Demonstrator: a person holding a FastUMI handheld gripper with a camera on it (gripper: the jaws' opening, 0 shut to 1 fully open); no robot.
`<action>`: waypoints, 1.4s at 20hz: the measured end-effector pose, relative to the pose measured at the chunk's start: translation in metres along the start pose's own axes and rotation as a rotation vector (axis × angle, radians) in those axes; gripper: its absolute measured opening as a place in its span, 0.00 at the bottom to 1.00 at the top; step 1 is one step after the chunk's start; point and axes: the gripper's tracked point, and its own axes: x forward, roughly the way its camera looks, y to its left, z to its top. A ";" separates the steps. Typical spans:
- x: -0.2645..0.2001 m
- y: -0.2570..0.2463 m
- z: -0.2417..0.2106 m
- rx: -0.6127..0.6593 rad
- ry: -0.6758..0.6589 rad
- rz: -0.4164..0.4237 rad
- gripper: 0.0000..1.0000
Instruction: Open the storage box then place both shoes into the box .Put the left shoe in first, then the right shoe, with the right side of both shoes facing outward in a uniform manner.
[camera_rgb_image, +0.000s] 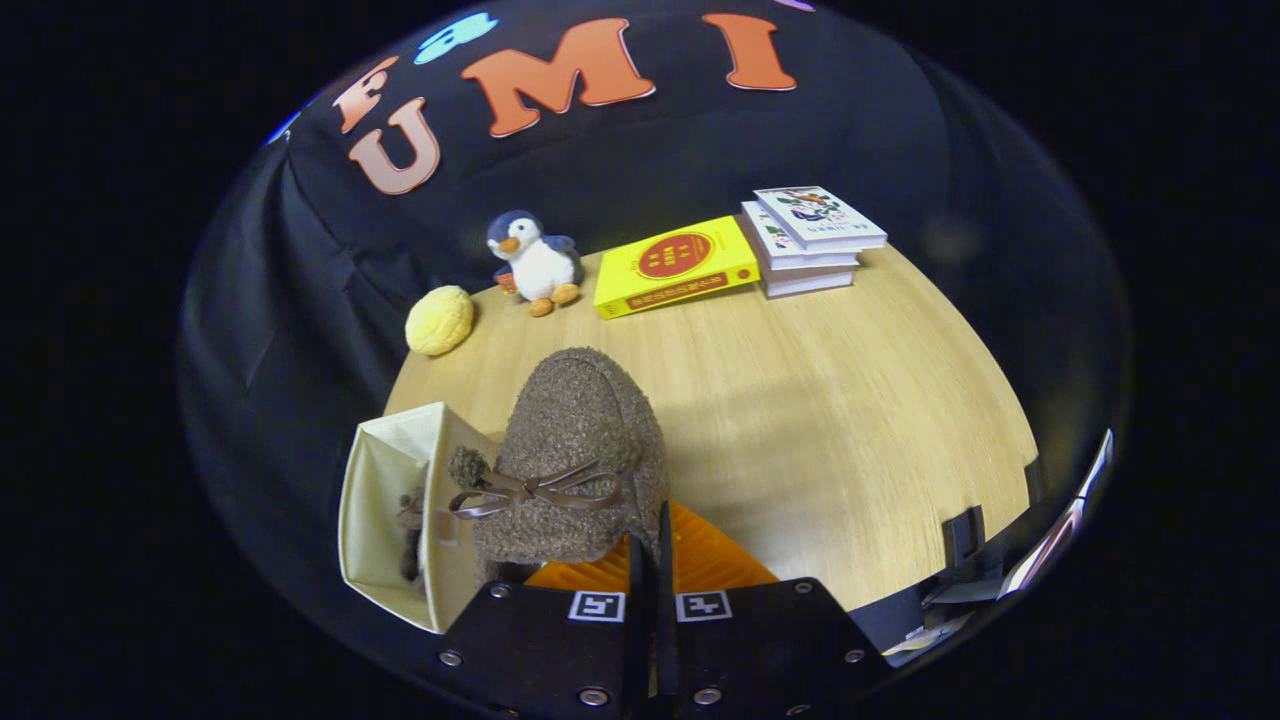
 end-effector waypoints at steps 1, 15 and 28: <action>-0.003 0.017 0.004 -0.016 -0.005 0.019 0.05; 0.006 0.206 -0.019 -0.181 0.061 0.187 0.04; 0.074 0.187 -0.088 -0.247 0.214 -0.041 0.07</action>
